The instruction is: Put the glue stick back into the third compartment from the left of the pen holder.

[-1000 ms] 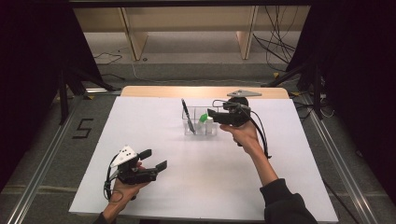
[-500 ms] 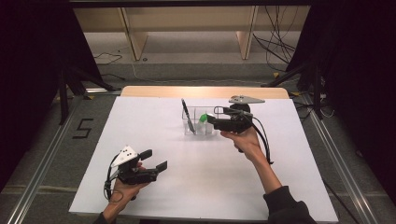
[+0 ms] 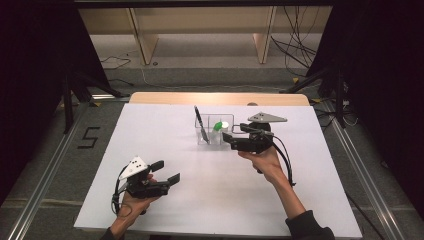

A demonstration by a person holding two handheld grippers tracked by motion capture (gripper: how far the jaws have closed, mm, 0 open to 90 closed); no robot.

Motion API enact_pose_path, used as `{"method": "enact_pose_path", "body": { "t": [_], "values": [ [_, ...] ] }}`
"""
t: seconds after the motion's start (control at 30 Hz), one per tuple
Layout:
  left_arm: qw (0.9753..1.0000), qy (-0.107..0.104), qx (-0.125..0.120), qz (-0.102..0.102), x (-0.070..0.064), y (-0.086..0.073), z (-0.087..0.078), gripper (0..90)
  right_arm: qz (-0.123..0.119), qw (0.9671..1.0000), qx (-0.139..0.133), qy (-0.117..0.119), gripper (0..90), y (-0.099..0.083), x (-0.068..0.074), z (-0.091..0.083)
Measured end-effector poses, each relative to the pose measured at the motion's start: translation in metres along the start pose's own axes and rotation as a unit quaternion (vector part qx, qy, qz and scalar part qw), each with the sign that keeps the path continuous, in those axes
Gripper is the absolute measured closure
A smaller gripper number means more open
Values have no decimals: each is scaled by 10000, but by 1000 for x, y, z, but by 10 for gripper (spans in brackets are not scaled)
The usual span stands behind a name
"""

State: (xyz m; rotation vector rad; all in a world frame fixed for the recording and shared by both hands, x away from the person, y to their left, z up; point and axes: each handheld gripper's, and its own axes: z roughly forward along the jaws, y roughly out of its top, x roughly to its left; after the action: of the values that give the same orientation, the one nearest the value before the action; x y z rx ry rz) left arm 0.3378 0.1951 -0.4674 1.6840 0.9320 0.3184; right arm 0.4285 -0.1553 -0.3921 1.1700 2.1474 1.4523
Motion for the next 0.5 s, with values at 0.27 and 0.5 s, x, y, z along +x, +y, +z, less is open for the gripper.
{"method": "enact_pose_path", "body": {
  "t": [0.27,0.5],
  "values": [
    [9999,-88,-48,24,-1,0,0,157,-34,10000,-30,40,198,-11,4,-6],
    [9999,-114,-60,32,-2,0,0,156,-78,9999,-51,60,191,-18,6,-11]
  ]
}}
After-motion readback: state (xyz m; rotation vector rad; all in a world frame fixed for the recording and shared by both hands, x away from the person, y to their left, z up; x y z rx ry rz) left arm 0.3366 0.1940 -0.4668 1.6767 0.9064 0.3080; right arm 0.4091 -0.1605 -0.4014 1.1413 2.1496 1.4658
